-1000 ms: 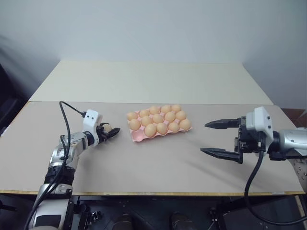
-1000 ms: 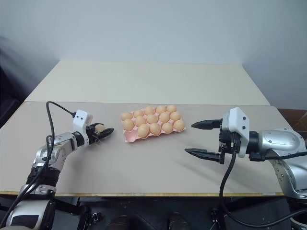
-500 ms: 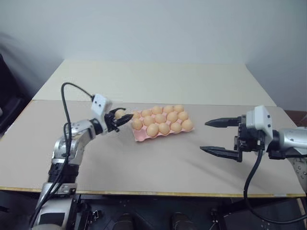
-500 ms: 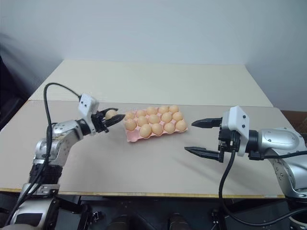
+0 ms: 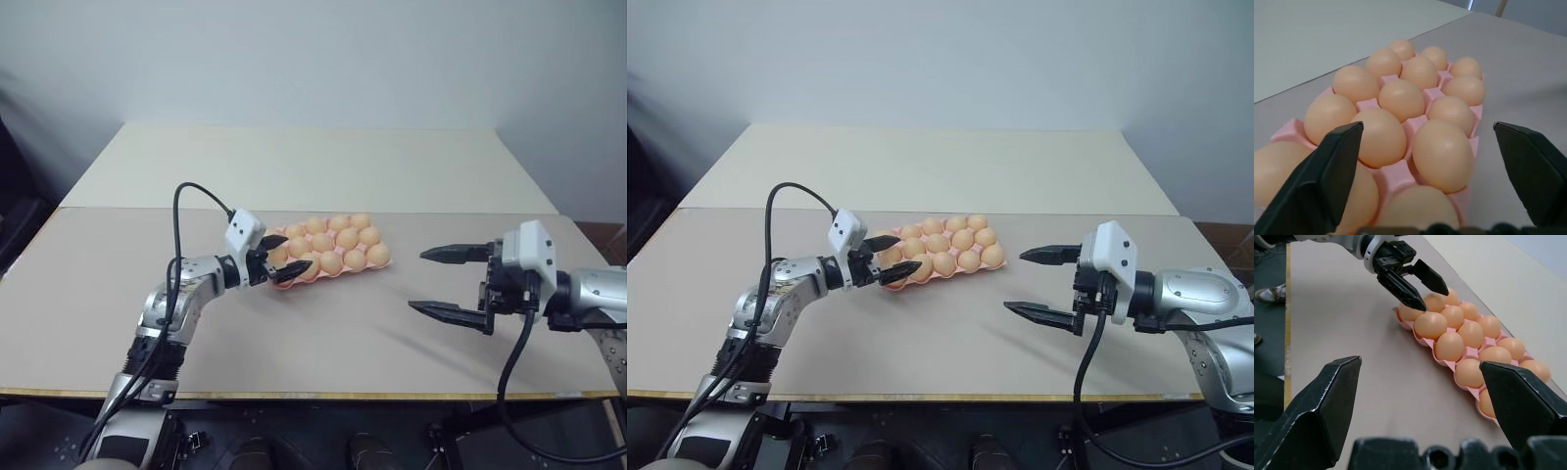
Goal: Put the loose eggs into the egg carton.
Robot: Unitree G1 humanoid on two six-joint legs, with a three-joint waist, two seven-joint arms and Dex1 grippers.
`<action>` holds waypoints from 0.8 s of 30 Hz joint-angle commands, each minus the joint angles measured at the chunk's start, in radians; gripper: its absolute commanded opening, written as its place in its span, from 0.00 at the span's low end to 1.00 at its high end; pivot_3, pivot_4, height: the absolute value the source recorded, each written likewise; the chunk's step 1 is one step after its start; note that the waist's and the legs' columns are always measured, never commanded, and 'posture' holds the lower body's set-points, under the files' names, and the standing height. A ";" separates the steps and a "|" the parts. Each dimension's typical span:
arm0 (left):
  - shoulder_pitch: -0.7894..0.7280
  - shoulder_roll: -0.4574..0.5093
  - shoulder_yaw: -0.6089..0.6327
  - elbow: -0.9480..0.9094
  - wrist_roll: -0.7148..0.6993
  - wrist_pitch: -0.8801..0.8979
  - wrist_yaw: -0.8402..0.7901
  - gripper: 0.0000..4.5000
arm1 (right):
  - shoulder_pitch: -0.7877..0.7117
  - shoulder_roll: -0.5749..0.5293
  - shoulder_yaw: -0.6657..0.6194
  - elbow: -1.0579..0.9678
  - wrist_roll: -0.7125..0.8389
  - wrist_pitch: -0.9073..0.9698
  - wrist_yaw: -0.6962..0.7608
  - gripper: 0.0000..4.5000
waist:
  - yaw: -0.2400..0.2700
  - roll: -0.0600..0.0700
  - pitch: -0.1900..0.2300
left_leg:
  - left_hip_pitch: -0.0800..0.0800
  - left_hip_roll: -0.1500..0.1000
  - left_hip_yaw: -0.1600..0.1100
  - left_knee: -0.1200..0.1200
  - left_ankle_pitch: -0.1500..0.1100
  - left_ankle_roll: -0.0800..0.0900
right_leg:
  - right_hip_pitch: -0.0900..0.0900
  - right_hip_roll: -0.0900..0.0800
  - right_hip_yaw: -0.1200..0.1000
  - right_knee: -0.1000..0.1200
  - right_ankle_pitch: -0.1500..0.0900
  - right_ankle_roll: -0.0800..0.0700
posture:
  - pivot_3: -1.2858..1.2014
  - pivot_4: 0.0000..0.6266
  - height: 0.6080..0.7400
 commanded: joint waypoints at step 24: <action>0.630 0.509 0.698 -0.480 -0.302 0.138 -0.279 0.99 | -0.042 0.007 0.015 0.104 -0.019 -0.065 0.075 1.00 | 0.001 0.000 0.000 | 0.001 0.001 0.001 -0.001 0.000 0.000 | -0.001 0.000 0.000 0.000 0.000 0.000 | 0.52 0.24 1.00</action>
